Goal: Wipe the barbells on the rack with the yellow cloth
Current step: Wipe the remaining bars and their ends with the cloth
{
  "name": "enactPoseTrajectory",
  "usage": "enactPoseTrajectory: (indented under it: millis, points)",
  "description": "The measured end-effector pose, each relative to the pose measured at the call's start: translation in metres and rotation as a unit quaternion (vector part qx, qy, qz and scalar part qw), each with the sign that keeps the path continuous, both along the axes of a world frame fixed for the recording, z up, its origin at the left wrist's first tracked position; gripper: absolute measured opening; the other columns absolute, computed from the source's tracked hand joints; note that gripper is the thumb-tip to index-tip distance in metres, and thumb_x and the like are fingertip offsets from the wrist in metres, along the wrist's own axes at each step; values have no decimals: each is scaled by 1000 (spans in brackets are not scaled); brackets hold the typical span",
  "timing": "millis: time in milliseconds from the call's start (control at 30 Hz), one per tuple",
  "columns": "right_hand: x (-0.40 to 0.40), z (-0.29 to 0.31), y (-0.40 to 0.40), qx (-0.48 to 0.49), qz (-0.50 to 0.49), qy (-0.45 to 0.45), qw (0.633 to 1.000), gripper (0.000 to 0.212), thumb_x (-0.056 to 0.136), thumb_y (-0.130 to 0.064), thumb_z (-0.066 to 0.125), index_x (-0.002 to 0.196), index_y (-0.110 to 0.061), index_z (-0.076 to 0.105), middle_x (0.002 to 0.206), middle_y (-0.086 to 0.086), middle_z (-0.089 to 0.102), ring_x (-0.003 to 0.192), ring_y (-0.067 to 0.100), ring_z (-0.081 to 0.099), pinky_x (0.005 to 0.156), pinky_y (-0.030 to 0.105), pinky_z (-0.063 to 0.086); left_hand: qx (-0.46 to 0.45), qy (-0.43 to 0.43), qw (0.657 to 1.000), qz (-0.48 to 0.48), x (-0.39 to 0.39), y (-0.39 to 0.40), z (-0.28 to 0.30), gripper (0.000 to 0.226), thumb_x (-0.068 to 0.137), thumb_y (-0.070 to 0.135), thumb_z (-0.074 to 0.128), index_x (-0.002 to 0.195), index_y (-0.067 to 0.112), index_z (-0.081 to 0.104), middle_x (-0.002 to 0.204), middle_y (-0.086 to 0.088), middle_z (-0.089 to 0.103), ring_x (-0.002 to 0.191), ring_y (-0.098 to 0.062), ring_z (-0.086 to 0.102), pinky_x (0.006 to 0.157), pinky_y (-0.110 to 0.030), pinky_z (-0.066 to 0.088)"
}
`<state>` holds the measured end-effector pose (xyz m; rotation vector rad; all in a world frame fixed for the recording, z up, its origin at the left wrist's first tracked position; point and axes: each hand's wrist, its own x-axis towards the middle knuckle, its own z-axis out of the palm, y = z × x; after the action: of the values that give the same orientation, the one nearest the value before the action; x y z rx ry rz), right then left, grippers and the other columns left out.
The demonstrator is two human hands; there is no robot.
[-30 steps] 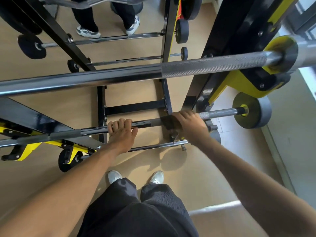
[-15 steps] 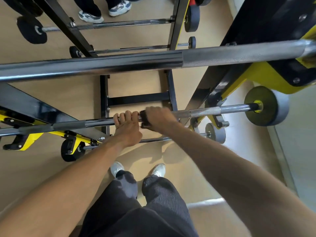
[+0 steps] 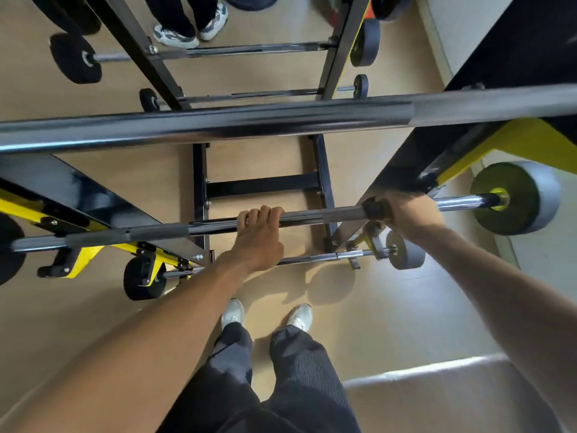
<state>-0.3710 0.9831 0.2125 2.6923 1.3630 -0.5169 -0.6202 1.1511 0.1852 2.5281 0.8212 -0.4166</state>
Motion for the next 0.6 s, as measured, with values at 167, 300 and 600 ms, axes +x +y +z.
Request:
enactPoseTrajectory:
  millis: [167,300,600]
  points:
    - [-45,-8,37,-11,-33,-26,999,13,89,-24,68,100,-20,61,83,-1,56,77,19,52,76,32,48,24,15,999,-14,-5,0,-2,64,69,14,54,127,21,28,115,-1,31,109,-23,32,107,-41,23]
    - [-92,-12,68,16,37,-2,999,18,87,-29,68,101,-23,59,91,0,64,87,22,58,79,33,42,23,15,1000,-14,-10,5,-4,63,68,14,54,125,22,28,108,2,26,105,-21,31,104,-40,24]
    - [-5,9,10,-8,-24,20,999,27,84,-22,76,108,-19,64,98,8,69,87,29,67,80,33,55,7,-11,1000,-27,-8,6,-7,59,80,21,52,134,25,26,120,2,34,114,-21,33,106,-37,20]
